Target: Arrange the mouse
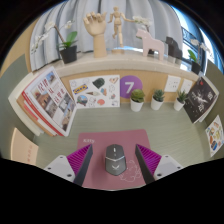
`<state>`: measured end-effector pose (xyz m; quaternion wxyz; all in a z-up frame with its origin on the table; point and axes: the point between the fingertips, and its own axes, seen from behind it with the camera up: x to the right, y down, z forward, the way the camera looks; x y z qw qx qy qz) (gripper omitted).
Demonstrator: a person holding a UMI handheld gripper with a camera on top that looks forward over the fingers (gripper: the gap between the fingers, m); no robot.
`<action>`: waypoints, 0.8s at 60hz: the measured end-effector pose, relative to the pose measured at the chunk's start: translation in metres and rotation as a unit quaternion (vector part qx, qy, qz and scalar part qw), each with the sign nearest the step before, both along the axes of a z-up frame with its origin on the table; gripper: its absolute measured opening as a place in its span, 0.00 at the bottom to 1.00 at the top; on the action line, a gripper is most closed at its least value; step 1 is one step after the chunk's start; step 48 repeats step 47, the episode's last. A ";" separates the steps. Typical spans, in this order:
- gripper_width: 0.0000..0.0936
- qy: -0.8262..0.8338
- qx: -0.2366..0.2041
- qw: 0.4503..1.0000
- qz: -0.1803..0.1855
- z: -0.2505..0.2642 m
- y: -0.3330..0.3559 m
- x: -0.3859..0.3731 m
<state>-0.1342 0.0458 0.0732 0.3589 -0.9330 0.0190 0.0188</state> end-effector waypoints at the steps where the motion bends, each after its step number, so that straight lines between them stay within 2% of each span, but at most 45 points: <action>1: 0.92 0.001 0.003 1.000 0.002 0.009 -0.001 -0.002; 13: 0.92 0.018 0.067 0.997 0.023 0.129 -0.020 -0.032; 22: 0.92 0.008 0.100 0.994 0.040 0.189 -0.043 -0.047; 33: 0.93 0.016 0.114 0.992 0.050 0.216 -0.063 -0.054; 48: 0.93 0.006 0.113 0.993 0.026 0.216 -0.081 -0.032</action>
